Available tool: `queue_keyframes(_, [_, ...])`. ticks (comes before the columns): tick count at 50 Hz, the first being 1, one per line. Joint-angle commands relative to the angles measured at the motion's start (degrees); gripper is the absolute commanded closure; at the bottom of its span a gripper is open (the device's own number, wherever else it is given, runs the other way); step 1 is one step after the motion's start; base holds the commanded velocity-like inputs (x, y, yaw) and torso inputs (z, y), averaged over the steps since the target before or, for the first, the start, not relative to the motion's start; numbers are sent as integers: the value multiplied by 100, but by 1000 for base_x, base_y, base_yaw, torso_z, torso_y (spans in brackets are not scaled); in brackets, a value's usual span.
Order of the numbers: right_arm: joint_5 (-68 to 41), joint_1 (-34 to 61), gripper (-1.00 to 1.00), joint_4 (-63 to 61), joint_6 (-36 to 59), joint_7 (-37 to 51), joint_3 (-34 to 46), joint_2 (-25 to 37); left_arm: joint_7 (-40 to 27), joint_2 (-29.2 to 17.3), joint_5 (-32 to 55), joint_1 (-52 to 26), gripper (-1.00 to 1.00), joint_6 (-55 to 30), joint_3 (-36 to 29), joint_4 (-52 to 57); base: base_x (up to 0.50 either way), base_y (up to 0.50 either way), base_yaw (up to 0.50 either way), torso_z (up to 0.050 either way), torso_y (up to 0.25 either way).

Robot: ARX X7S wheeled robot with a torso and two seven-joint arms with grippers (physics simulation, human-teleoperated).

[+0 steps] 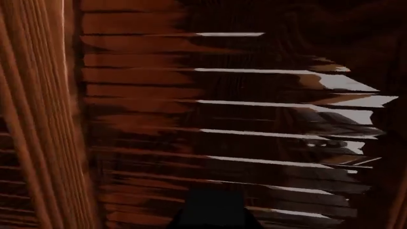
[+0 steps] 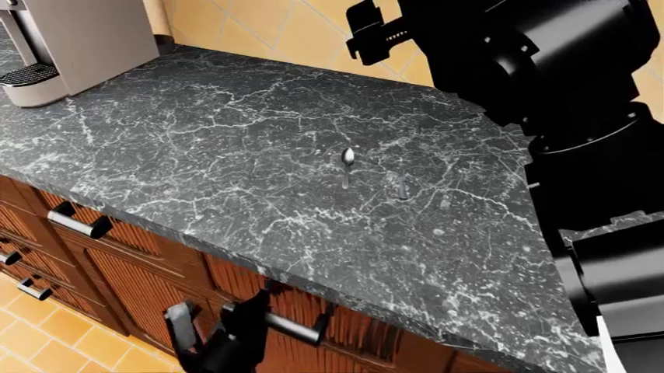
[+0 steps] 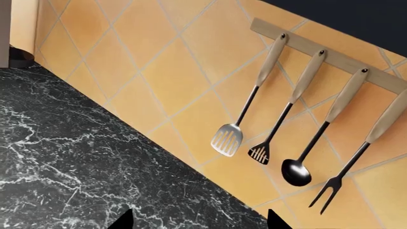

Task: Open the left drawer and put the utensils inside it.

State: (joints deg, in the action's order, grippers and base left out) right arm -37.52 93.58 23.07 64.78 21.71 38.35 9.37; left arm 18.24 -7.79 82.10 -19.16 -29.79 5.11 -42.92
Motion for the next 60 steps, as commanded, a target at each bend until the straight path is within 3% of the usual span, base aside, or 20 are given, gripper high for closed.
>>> queue_keyframes(1, [-9, -73, -100, 30, -92, -11, 16, 7, -1290, -560, -563, 2045, 100, -29, -1110, 3097, 0, 0, 0, 0, 0])
queue_keyframes(6, [1, -57, -100, 62, -115, -23, 39, 17, -601, -1048, -776, 2933, 100, 224, -1062, 4087, 0, 0, -2, 0, 0])
queue_keyframes(10, [34, -131, -100, 183, -253, -58, 76, -23, 491, -1475, -576, 4121, 100, 512, -699, 4586, 0, 0, -1, 0, 0])
queue_keyframes(11, [43, -133, -100, 205, -270, -64, 88, -32, 513, -1486, -676, 4234, 100, 594, -682, 4576, 0, 0, -3, 0, 0])
queue_keyframes(17, [58, -134, -100, 311, -351, -109, 112, -35, 2699, -1769, -850, 5143, 100, 963, -630, 3363, 0, 0, -4, 0, 0])
queue_keyframes(21, [55, -153, -100, 331, -380, -104, 104, -17, 3247, -1818, -891, 5442, 100, 1152, -547, 2872, 1, -3, -4, 0, 0])
queue_keyframes(29, [73, -188, -100, 441, -482, -153, 136, -9, 3529, -1785, -843, 5387, 100, 1379, -341, 2064, 1, -3, -4, 0, 0])
queue_keyframes(32, [49, -222, -100, 367, -463, -130, 118, 39, 3686, -1792, -291, 5380, 100, 1505, 270, 991, 1, -2, -1, 0, 0])
queue_keyframes(33, [51, -240, -100, 385, -490, -139, 110, 62, 3807, -1765, 18, 5567, -100, 1745, 707, 732, 0, 0, 0, 0, 0])
queue_keyframes(35, [66, -254, -100, 443, -533, -153, 114, 79, 3994, -1746, 616, 6107, -100, 1790, 1330, 1074, 0, 0, 0, 0, 0])
queue_keyframes(38, [60, -228, -100, 492, -534, -143, 92, 76, 4283, -913, -395, 6413, -100, -14, 3908, 1872, 0, 0, 0, 0, 0])
queue_keyframes(40, [51, -206, -100, 493, -536, -154, 86, 73, 4402, -748, -591, 6401, -100, -515, 5328, 1792, 0, 0, 0, 0, 0])
queue_keyframes(43, [58, -186, -100, 527, -551, -162, 94, 70, 4803, -906, -482, 6394, -100, -710, 6223, 555, 0, 0, 0, 0, 0])
queue_keyframes(48, [21, -186, -100, 473, -508, -110, 60, 71, 6637, -2134, -393, 6378, -100, -482, 6783, -2866, 0, 0, 0, 0, 0])
queue_keyframes(49, [10, -192, -100, 445, -494, -95, 55, 65, 6740, -2240, -568, 6415, -100, -575, 7417, -3189, 0, 0, 0, 0, 0])
queue_keyframes(50, [11, -192, -100, 456, -503, -99, 59, 56, 6693, -2127, -1369, 6416, -100, -862, 8277, -2894, 0, 0, 0, 0, 0])
queue_keyframes(51, [14, -183, -100, 482, -516, -107, 61, 48, 6135, -1737, -1676, 6414, -100, -1240, 9136, -2035, 0, 0, 0, 0, 0])
queue_keyframes(52, [15, -174, -100, 507, -534, -122, 63, 38, 5276, -1360, -1312, 6353, -100, -1271, 9893, -1175, 0, 0, 0, 0, 0])
queue_keyframes(57, [17, -192, -100, 620, -631, -159, 55, 8, 1482, -295, 39, 5408, -100, -1173, 11307, 2886, 0, 0, 0, 0, 0])
queue_keyframes(60, [21, -188, -100, 727, -706, -208, 48, -3, -974, -515, 577, 5256, -100, -1338, 11407, 5050, 0, 0, 0, 0, 0])
